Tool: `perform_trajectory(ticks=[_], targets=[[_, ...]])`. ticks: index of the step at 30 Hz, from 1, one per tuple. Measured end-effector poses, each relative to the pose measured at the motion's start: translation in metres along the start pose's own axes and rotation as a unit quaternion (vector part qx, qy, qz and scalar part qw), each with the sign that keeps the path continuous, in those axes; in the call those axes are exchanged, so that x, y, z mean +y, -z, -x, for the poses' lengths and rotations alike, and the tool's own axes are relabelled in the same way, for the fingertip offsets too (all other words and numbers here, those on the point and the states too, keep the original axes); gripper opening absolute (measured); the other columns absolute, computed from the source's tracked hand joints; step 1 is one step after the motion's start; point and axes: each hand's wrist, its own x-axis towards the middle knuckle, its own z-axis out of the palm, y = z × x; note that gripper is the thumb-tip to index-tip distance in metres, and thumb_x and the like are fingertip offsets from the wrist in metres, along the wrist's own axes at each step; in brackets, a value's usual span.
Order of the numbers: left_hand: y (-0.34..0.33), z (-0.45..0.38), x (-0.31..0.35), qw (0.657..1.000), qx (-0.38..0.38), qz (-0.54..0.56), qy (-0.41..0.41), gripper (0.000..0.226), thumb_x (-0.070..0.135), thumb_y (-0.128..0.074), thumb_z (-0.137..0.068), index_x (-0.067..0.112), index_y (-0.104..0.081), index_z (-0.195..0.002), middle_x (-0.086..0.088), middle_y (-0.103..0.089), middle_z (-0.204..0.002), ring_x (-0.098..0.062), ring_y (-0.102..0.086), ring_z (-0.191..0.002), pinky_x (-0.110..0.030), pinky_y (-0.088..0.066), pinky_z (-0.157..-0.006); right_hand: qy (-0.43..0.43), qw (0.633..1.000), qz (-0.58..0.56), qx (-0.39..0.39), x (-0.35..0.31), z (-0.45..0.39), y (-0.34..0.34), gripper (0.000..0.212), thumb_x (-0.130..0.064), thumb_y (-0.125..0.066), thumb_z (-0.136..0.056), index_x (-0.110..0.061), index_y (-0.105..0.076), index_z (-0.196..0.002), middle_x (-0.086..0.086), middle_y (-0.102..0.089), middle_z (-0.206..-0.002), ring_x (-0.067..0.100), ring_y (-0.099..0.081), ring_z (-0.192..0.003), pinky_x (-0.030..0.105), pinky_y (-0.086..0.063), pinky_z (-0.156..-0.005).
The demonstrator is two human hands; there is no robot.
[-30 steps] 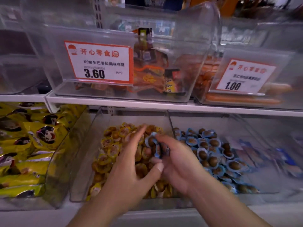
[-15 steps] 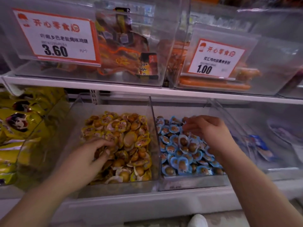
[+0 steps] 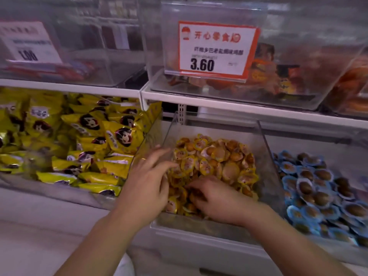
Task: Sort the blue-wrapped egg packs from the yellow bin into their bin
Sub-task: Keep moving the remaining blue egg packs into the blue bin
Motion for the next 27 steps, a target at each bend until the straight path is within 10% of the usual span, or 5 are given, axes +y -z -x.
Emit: perform_trajectory(ticks=[6,16,27], targets=[[-0.001,-0.002,-0.002,0.999,-0.011,0.045,0.014,0.036,0.008,-0.056,-0.085,0.025,-0.07,-0.114,0.005,-0.051,-0.142,-0.024,-0.058,-0.118,-0.042,-0.048,-0.1,-0.054,0.986,0.147,-0.052,0.001,-0.031,-0.02,0.062,-0.052,-0.047,-0.084,-0.037,-0.037,-0.144,-0.007,-0.039,-0.148,0.033,-0.025,-0.13,0.061,-0.026,-0.104],[0.002,-0.002,0.0,0.998,-0.014,0.054,0.019,0.032,0.014,-0.057,-0.088,0.026,-0.069,-0.115,0.01,-0.049,-0.142,-0.019,-0.052,-0.12,-0.037,-0.043,-0.101,-0.054,0.991,0.103,-0.069,-0.002,-0.032,-0.009,0.034,-0.051,-0.06,-0.072,-0.033,-0.057,-0.1,-0.002,-0.063,-0.105,0.023,-0.059,-0.1,0.033,-0.043,-0.076],[-0.006,-0.011,0.022,0.994,0.087,0.069,-0.005,0.033,0.027,-0.055,-0.091,0.023,-0.065,-0.123,0.006,-0.057,-0.131,-0.017,-0.051,-0.125,-0.039,-0.043,-0.102,-0.158,0.939,-0.146,0.267,0.02,0.001,0.035,0.027,-0.027,-0.06,-0.097,-0.026,-0.062,-0.124,-0.002,-0.071,-0.109,0.02,-0.065,-0.104,0.029,-0.05,-0.084]])
